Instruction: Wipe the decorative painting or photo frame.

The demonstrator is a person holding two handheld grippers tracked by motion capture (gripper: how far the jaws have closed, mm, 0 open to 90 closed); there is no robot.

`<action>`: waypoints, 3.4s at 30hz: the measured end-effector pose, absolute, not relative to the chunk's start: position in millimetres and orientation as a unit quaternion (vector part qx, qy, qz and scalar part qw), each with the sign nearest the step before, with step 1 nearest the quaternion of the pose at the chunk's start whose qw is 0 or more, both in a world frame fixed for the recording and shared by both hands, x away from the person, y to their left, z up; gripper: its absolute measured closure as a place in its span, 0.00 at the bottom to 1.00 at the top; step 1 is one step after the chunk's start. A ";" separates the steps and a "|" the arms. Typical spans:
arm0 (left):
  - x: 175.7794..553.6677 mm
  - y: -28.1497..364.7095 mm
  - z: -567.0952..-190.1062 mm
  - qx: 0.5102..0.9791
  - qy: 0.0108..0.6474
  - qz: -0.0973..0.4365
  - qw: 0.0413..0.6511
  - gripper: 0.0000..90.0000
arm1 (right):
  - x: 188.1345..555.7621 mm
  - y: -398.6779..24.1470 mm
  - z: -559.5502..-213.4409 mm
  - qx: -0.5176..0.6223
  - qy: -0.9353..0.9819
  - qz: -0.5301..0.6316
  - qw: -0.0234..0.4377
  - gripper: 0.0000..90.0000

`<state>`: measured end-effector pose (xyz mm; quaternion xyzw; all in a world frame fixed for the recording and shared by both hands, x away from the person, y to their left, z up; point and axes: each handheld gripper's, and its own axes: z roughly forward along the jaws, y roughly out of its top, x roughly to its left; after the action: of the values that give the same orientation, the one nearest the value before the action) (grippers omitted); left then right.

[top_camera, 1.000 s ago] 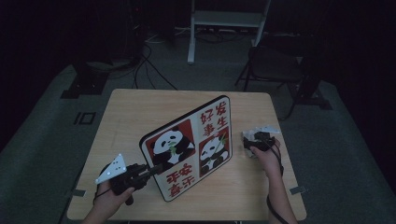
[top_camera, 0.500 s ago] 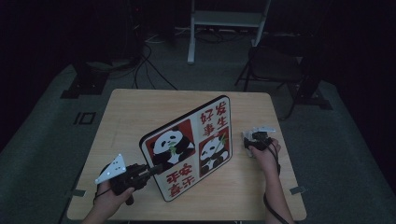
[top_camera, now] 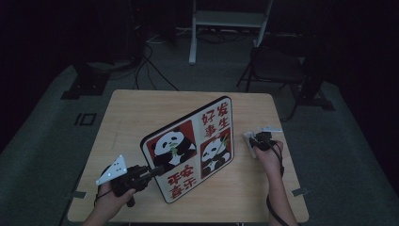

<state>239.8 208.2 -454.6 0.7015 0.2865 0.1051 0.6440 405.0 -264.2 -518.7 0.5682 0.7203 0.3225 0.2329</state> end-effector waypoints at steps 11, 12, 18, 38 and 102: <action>240.0 208.1 -454.9 0.701 0.286 0.105 0.645 0.87 | 376.3 -268.0 -463.4 0.544 0.695 0.400 0.245 0.87; 240.0 208.2 -455.0 0.701 0.286 0.105 0.645 0.87 | 373.7 -268.5 -459.5 0.543 0.690 0.411 0.243 0.87; 239.9 208.1 -454.7 0.702 0.286 0.105 0.644 0.87 | 359.6 -270.5 -437.6 0.532 0.676 0.441 0.256 0.87; 237.5 206.6 -453.5 0.704 0.287 0.110 0.640 0.87 | 332.2 -220.7 -352.9 0.412 0.677 0.549 0.265 0.87; 239.0 205.4 -454.6 0.710 0.272 0.104 0.641 0.85 | 357.2 -186.9 -397.7 0.416 0.724 0.485 0.259 0.87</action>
<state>239.0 205.4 -454.6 0.7104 0.2723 0.1041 0.6405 357.2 -186.9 -397.7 0.4164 0.7236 0.4855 0.2595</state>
